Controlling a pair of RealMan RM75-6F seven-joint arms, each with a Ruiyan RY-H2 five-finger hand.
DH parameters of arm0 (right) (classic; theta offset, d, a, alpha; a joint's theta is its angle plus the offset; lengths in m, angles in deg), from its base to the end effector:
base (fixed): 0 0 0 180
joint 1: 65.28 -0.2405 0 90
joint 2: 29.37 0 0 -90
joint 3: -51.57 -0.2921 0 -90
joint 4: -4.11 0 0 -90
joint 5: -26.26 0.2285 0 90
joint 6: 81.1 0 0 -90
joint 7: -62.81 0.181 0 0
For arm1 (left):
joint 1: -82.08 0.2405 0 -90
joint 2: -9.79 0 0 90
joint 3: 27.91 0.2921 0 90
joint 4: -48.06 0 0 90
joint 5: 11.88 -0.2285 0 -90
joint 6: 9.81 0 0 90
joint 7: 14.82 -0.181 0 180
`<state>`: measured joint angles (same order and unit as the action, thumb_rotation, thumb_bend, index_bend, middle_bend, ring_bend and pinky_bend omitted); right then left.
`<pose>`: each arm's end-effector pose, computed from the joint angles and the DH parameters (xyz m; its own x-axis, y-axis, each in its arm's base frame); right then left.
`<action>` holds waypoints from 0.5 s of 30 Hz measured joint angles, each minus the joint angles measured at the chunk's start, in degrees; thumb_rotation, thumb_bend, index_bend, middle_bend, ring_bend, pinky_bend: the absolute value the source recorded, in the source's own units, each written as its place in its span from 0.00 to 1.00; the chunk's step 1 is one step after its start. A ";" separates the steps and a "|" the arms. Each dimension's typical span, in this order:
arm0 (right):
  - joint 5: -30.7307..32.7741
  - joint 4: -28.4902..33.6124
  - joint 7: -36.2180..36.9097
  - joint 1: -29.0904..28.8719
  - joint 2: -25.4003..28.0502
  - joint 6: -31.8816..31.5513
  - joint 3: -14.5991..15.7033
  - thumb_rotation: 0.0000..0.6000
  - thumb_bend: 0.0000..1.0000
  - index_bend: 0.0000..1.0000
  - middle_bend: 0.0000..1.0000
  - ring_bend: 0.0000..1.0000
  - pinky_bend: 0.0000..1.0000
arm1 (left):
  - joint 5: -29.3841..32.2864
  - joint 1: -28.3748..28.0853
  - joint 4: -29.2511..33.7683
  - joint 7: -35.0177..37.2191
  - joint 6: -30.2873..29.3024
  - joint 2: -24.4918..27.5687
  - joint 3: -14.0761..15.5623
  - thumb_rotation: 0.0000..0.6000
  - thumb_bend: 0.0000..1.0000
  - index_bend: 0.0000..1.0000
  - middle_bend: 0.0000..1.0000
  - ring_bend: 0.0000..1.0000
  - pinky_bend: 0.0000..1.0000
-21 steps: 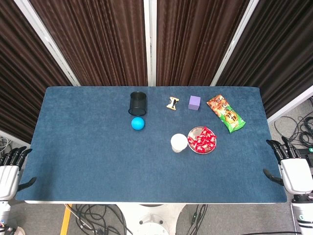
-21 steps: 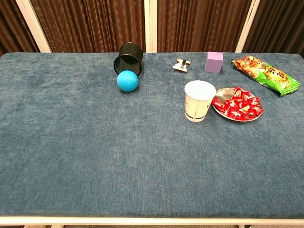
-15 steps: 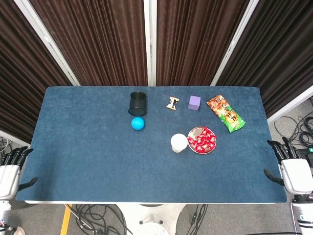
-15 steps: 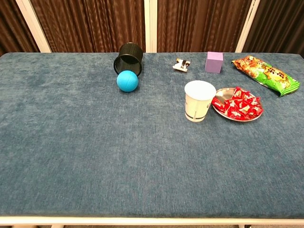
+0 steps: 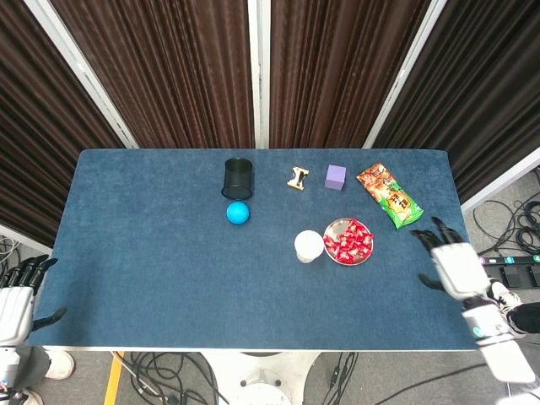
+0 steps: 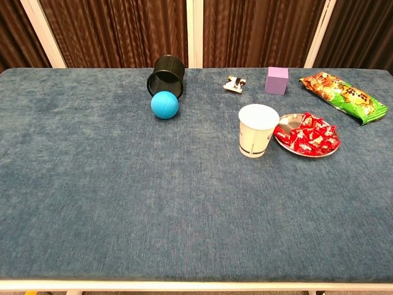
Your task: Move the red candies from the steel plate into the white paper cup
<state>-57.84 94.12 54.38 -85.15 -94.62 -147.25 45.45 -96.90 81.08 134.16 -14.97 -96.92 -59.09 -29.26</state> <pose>-0.3086 -0.3198 0.1134 0.5676 -0.1289 0.8132 -0.8143 -0.2339 0.5313 -0.3823 0.1923 0.1411 0.4215 0.0196 0.9066 0.9038 0.0725 -0.4218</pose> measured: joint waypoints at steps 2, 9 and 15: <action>1.71 -0.98 -2.06 -2.81 -2.24 3.98 -0.75 1.00 0.08 0.20 0.26 0.02 0.22 | 0.35 0.10 -0.34 0.35 0.24 -0.09 0.05 1.00 0.00 0.24 0.24 0.15 0.20; 8.21 -10.40 -9.02 -11.90 -14.23 14.91 -2.57 1.00 0.08 0.22 0.26 0.02 0.22 | 1.24 0.22 -1.61 1.53 1.10 -0.39 0.07 1.00 0.00 0.24 0.24 0.15 0.20; 12.23 -18.14 -12.82 -16.19 -21.43 18.92 -2.84 1.00 0.12 0.26 0.28 0.02 0.20 | 1.72 0.54 -2.53 2.63 1.32 -0.55 0.15 1.00 0.00 0.24 0.24 0.15 0.20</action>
<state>-45.62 75.98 41.57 -101.34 -116.04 -128.33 42.61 -95.18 81.62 131.63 -12.34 -95.60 -59.64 -29.12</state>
